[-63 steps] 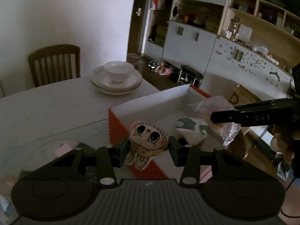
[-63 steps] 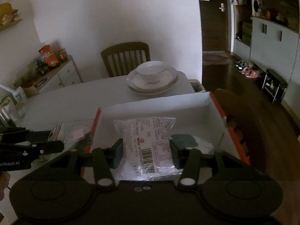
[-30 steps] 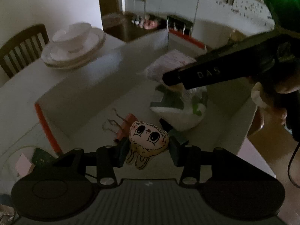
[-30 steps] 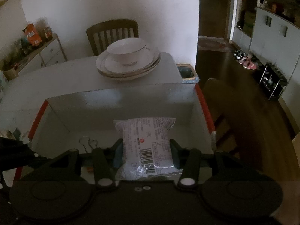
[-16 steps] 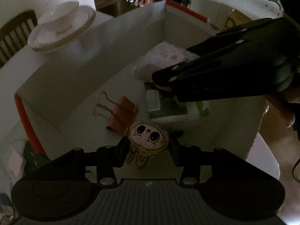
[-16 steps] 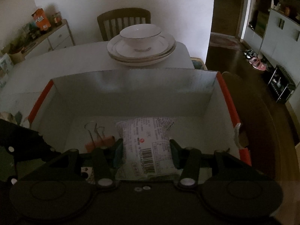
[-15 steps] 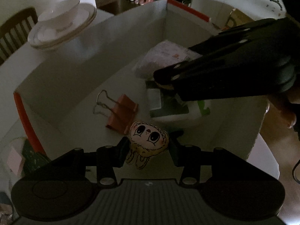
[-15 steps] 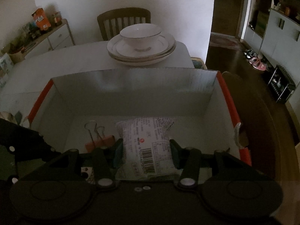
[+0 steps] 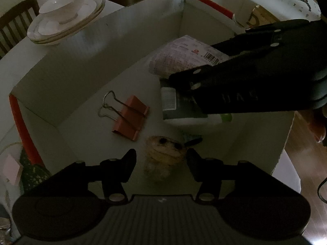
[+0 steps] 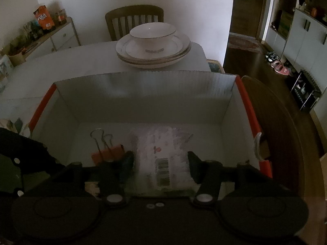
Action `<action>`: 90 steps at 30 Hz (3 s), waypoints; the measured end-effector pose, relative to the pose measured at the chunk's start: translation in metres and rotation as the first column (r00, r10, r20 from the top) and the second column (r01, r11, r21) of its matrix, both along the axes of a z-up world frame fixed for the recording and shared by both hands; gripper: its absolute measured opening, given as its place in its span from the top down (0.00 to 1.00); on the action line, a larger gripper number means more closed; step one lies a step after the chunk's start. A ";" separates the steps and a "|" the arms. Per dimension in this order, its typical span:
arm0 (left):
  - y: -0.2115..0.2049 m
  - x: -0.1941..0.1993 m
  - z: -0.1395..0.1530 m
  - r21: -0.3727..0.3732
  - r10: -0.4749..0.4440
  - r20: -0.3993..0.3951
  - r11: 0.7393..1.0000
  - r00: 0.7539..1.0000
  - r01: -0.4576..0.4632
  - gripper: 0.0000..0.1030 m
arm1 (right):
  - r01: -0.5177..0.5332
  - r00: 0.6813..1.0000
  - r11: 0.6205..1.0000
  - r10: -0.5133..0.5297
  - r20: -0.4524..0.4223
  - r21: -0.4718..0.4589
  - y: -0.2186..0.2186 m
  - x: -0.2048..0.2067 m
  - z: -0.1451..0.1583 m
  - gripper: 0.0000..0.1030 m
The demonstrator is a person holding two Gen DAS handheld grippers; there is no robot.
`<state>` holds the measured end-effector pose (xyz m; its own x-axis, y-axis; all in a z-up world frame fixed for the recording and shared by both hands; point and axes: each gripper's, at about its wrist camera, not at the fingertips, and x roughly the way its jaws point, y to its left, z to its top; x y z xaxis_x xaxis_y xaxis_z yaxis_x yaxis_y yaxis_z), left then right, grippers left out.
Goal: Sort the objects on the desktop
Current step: 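Lower both items into the red box and open both grippers, then withdraw both grippers from the box back toward the table pile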
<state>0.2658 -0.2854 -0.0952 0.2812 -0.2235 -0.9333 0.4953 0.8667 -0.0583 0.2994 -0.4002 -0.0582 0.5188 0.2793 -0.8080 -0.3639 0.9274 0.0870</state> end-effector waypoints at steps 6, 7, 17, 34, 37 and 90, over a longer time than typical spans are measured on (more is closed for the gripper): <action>-0.001 0.000 0.008 -0.025 0.014 0.027 1.000 1.000 -0.013 0.42 | -0.001 1.000 1.000 0.001 0.009 -0.001 -0.001 -0.003 0.002 0.35; -0.001 -0.001 0.009 -0.030 0.018 0.033 0.999 0.999 -0.017 0.41 | 0.000 1.000 1.000 0.000 0.012 -0.001 -0.002 -0.003 0.003 0.34; 0.009 -0.012 0.031 -0.147 0.062 0.110 0.988 0.992 -0.046 0.21 | 0.013 0.999 1.000 -0.014 0.041 0.028 -0.013 -0.015 0.019 0.20; 0.037 -0.054 0.074 -0.223 0.104 0.274 0.974 0.956 -0.043 0.21 | 0.023 0.995 0.990 -0.037 0.096 0.139 -0.017 -0.051 0.059 0.06; 0.046 -0.063 0.080 -0.233 0.103 0.300 0.972 0.948 -0.032 0.21 | 0.018 0.993 0.989 -0.035 0.114 0.149 -0.012 -0.061 0.067 0.04; 0.379 -0.134 0.062 -0.231 0.344 0.370 0.934 0.863 -0.273 0.01 | -0.116 0.985 0.981 0.094 0.143 0.158 0.260 -0.135 0.078 0.01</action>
